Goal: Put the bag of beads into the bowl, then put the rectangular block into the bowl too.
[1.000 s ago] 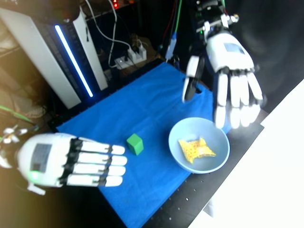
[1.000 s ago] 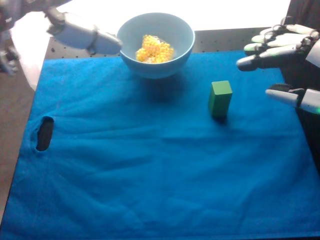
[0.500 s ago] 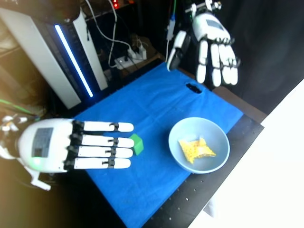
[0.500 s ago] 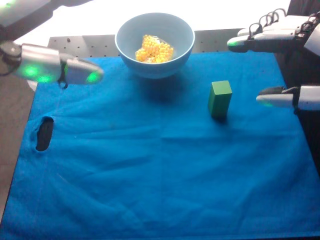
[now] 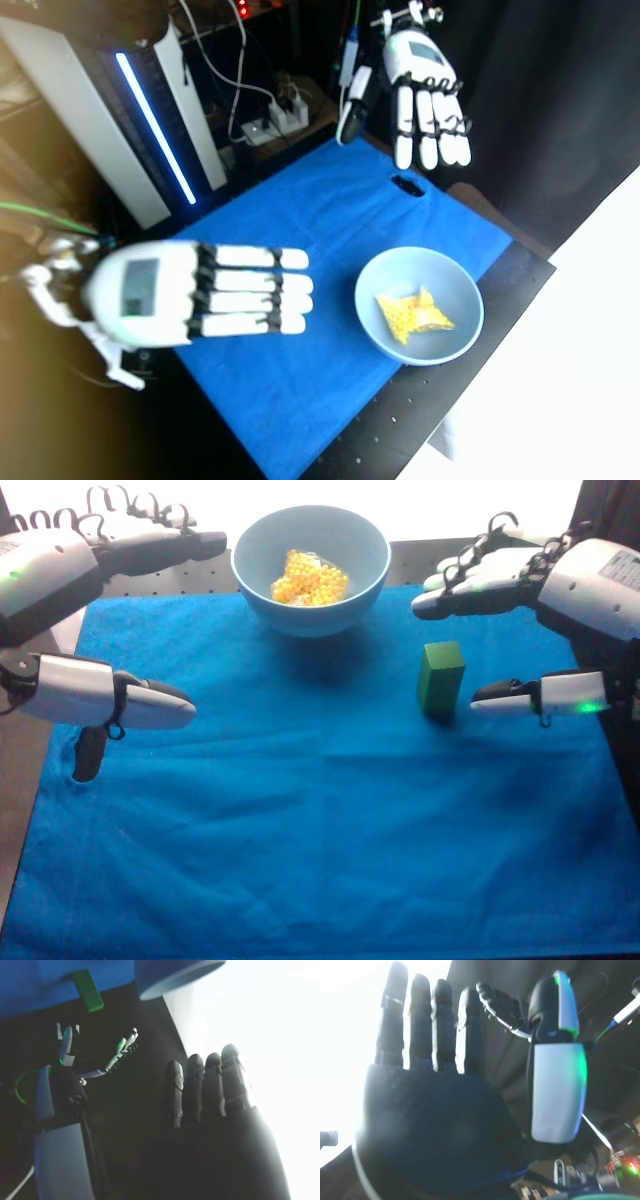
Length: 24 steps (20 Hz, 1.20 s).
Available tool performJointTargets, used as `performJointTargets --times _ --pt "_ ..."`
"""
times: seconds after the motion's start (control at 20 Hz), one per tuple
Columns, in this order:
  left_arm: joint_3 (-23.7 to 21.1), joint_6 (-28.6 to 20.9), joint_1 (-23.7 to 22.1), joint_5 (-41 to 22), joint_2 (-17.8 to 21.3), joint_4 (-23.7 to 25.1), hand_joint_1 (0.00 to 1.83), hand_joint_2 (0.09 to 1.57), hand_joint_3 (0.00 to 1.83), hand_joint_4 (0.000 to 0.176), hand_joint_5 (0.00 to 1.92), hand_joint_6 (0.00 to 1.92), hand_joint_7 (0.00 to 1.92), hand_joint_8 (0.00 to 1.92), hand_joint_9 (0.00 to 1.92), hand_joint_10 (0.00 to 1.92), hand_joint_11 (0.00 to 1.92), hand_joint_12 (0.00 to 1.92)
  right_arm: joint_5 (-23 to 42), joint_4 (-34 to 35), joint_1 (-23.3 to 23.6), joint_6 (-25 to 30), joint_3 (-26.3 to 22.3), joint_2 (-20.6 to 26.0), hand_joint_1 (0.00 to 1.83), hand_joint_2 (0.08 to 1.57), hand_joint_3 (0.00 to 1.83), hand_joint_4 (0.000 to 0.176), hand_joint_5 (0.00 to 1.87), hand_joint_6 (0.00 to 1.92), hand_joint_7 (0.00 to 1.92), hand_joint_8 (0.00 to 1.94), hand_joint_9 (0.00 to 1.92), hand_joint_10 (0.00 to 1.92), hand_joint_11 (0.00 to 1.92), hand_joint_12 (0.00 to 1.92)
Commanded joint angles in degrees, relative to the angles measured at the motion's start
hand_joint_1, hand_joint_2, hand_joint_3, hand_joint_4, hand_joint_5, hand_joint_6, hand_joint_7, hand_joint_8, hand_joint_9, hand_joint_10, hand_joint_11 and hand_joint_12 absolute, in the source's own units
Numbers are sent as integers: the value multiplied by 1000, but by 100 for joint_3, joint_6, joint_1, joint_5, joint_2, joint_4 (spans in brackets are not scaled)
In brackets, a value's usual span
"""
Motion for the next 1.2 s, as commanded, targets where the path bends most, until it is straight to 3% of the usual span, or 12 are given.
performJointTargets --times 0.0,0.05,0.2,0.3,0.35,0.45,0.55,0.7,0.8,0.9,1.1,1.15 --pt "-28 -19 -4 -824 17 -128 796 909 0 74 221 0 137 5 26 8 0 0 539 202 114 5 47 -41 968 1014 2 46 561 0 511 0 442 4 5 969" --pt "-45 -19 32 -868 14 -154 812 910 0 73 218 0 151 10 20 5 0 0 487 195 142 5 89 -83 925 1026 3 74 532 0 485 0 430 0 0 997" --pt "-58 -19 99 -928 -30 -229 804 902 0 44 224 3 158 9 24 6 0 0 350 134 283 5 200 -214 933 1014 0 60 565 7 490 5 438 7 0 1066" --pt "-57 -19 129 -942 -38 -266 724 916 4 90 160 0 113 0 3 0 0 0 313 99 368 5 250 -284 948 1004 0 68 598 6 518 5 461 9 0 1187" --pt "-57 -19 137 -952 -38 -277 712 927 9 91 147 0 111 1 0 0 0 0 296 81 395 5 270 -308 970 999 0 70 609 5 515 2 452 3 0 1124" --pt "-57 -19 144 -981 -46 -292 753 958 18 79 150 4 124 5 0 0 0 0 256 49 426 5 306 -342 986 993 0 37 643 6 565 8 471 7 0 1052" --pt "-57 -19 146 -987 -58 -294 758 960 19 78 152 4 124 5 0 0 0 0 210 31 427 5 315 -343 988 994 0 37 644 6 565 8 472 7 0 1051" --pt "-57 -20 184 -997 -71 -314 735 951 11 85 162 6 127 3 5 2 0 0 61 -25 426 5 343 -343 1035 916 0 8 718 5 720 17 735 80 271 1234" --pt "-59 -21 215 -1026 -75 -340 737 952 10 80 161 4 131 4 14 5 2 1 -15 -50 425 5 367 -347 991 935 1 7 695 0 718 4 704 54 137 1299" --pt "-59 -23 229 -1050 -82 -358 733 963 15 82 159 3 133 4 16 5 0 0 -73 -60 424 5 402 -369 955 935 0 24 675 0 677 0 674 37 116 1308" --pt "-59 -24 237 -1063 -100 -360 735 978 18 78 160 2 139 5 21 6 3 1 -159 -61 424 5 488 -456 994 945 2 0 706 10 696 15 688 40 145 1323" --pt "-59 -24 240 -1063 -106 -360 735 987 20 71 153 0 137 4 20 5 8 4 -171 -61 424 5 507 -481 985 958 3 24 722 7 701 11 704 48 144 1405"
